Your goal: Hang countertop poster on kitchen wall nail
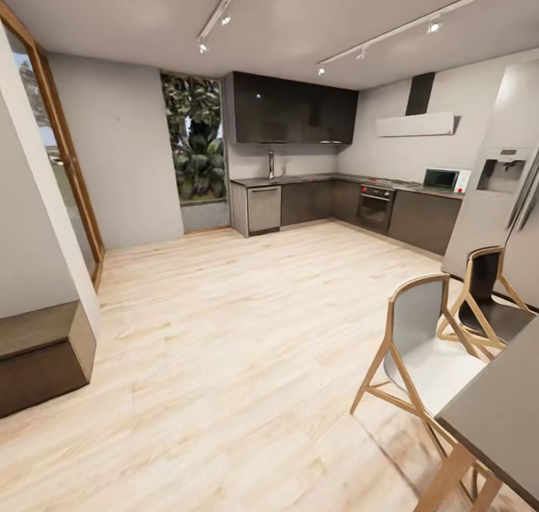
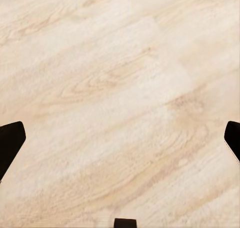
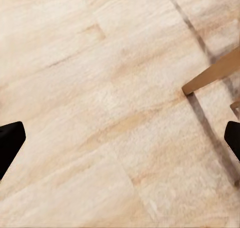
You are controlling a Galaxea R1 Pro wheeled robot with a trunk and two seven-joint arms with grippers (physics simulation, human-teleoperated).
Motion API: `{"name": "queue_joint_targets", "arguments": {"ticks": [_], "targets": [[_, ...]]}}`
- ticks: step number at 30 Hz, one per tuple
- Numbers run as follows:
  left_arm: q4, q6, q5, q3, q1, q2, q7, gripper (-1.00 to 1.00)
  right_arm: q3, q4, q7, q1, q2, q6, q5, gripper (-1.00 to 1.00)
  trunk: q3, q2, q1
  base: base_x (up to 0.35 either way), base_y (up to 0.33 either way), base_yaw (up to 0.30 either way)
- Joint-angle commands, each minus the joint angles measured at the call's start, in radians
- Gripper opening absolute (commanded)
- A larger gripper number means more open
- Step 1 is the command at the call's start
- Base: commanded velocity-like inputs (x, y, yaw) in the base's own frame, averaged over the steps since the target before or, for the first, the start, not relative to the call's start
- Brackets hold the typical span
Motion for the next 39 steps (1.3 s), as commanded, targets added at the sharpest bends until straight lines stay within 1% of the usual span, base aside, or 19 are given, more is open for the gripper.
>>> {"name": "queue_joint_targets", "arguments": {"ticks": [1,39], "targets": [[-0.001,-0.002,0.000,0.001,0.000,0.000,0.000,1.00,0.001,0.001,0.000,-0.001,0.000,-0.003,0.001,1.00,-0.001,0.000,0.001,0.338,0.000,0.000],[-0.001,-0.002,0.000,0.006,0.000,0.000,0.001,1.00,0.002,0.001,0.000,-0.001,0.000,-0.003,0.002,1.00,-0.001,0.000,0.001,0.338,0.000,0.000]]}}
